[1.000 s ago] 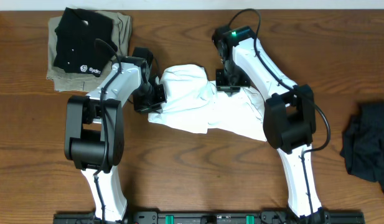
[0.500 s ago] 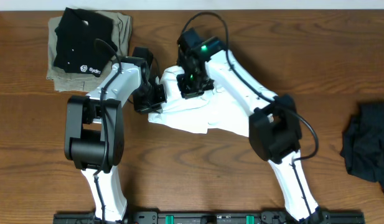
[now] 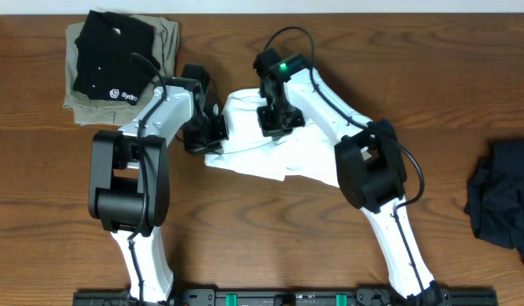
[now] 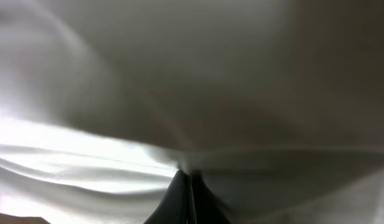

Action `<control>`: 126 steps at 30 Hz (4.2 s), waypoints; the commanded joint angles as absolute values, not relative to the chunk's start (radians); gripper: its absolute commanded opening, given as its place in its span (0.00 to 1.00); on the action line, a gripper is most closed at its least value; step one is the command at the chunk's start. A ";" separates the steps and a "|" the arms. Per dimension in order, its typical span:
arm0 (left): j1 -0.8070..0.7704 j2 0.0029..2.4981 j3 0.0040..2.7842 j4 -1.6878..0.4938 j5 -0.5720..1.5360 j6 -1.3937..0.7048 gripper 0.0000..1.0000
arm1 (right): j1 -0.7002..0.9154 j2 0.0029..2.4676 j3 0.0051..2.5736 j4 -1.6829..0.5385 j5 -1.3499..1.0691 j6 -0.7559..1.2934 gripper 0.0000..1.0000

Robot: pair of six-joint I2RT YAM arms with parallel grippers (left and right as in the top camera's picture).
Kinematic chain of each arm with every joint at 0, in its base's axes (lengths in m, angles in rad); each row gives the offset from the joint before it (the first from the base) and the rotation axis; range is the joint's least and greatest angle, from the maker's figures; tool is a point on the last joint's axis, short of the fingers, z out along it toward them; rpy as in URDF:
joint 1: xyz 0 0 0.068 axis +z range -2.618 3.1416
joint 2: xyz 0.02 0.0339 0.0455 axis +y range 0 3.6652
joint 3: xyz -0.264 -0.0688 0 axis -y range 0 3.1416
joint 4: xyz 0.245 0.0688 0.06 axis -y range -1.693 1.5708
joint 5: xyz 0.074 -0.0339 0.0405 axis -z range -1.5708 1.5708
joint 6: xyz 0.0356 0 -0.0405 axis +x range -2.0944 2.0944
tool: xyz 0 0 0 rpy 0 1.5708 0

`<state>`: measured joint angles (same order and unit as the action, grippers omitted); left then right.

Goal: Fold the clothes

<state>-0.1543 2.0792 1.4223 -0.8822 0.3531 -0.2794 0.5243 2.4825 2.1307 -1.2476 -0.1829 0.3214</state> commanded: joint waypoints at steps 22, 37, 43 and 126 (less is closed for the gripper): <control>-0.141 2.024 1.407 -0.884 0.317 -0.266 0.06 | 0.323 2.303 2.317 -1.498 0.120 0.257 0.62; -0.141 2.020 1.406 -0.892 0.321 -0.266 0.95 | 0.048 2.225 2.185 -1.698 -0.034 0.093 0.67; -0.141 2.020 1.406 -0.884 0.321 -0.266 0.96 | -0.035 2.225 2.002 -1.644 -0.035 -0.034 0.65; -0.141 2.020 1.406 -0.889 0.321 -0.266 0.97 | 0.259 2.209 2.217 -1.291 -0.076 0.316 0.09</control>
